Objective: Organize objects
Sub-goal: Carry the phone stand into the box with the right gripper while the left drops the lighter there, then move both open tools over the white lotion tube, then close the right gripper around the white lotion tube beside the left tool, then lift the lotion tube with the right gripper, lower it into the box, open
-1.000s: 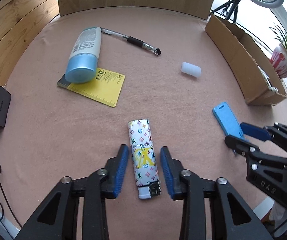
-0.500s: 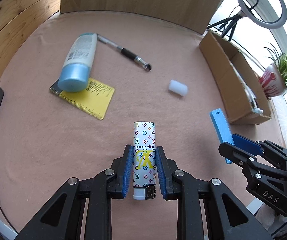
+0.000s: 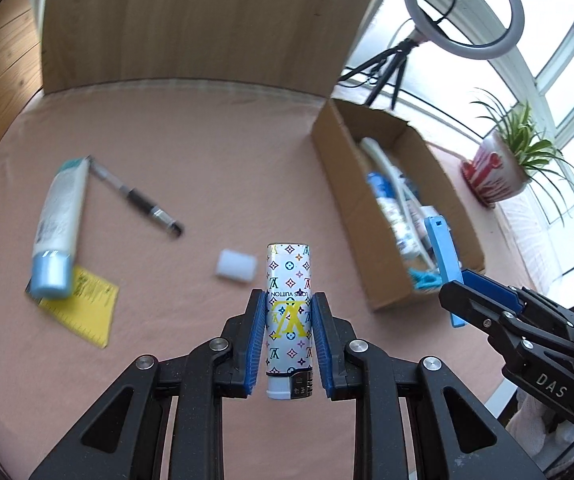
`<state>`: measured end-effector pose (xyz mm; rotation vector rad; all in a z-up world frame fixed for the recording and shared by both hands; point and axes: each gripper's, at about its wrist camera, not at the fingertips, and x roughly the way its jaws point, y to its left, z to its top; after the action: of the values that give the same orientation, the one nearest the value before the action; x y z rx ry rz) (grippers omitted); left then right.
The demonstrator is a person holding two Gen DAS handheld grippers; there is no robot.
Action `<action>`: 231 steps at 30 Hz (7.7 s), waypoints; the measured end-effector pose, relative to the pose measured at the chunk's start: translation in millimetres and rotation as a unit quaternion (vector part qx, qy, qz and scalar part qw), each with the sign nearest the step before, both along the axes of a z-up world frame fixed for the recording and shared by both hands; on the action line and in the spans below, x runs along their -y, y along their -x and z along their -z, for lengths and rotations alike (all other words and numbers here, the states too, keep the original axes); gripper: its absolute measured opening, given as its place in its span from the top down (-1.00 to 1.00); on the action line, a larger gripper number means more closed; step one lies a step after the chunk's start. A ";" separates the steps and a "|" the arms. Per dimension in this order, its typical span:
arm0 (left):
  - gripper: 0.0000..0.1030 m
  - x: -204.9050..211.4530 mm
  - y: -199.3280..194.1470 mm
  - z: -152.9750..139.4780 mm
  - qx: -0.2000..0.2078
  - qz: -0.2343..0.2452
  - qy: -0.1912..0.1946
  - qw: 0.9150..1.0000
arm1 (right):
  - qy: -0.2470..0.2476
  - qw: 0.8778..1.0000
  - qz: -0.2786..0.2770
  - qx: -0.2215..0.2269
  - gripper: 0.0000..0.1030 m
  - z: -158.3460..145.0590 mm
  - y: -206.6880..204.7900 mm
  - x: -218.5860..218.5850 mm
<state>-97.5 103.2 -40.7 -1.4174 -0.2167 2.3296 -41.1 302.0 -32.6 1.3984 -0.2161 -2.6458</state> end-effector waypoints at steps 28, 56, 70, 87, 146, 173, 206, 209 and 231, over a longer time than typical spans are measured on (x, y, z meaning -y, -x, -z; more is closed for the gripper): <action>0.52 -141.8 43.0 -2.8 -0.019 0.078 -0.001 0.997 | -0.025 0.997 0.072 0.021 0.36 22.9 30.0 -85.8; -0.59 35.0 30.2 -0.9 -0.001 -0.044 0.069 0.997 | -0.014 1.000 -0.001 -0.022 0.15 5.8 31.5 13.1; -0.68 153.6 45.9 19.0 0.012 -0.115 0.103 0.988 | -0.058 0.995 -0.082 -0.013 0.15 11.0 59.5 121.3; -0.68 181.2 79.6 40.3 0.025 -0.080 0.085 0.993 | -0.008 0.993 -0.111 0.036 0.15 31.6 106.5 198.2; 0.03 43.2 -42.2 79.6 0.059 0.040 -0.006 0.997 | 0.086 0.980 -0.103 0.149 0.22 71.3 17.2 131.7; -0.19 28.9 -60.4 74.8 0.051 0.042 0.007 0.998 | 0.102 0.974 -0.115 0.165 0.25 79.2 -0.6 124.4; -0.12 -152.5 44.5 -9.4 -0.056 0.117 -0.029 0.991 | 0.089 0.995 0.023 0.036 0.27 -7.7 73.4 -40.2; -0.12 -171.5 56.6 -1.1 -0.049 0.124 -0.028 0.991 | 0.085 0.995 0.033 0.040 0.27 -2.1 79.0 -53.4; -0.51 -173.1 69.2 14.4 -0.039 0.118 0.018 0.992 | 0.058 0.996 0.063 0.040 0.05 4.1 83.2 -62.3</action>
<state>-166.7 276.3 -55.0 -1.2885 0.0149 2.1988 -124.3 364.3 -36.7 1.5003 -0.4738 -2.6299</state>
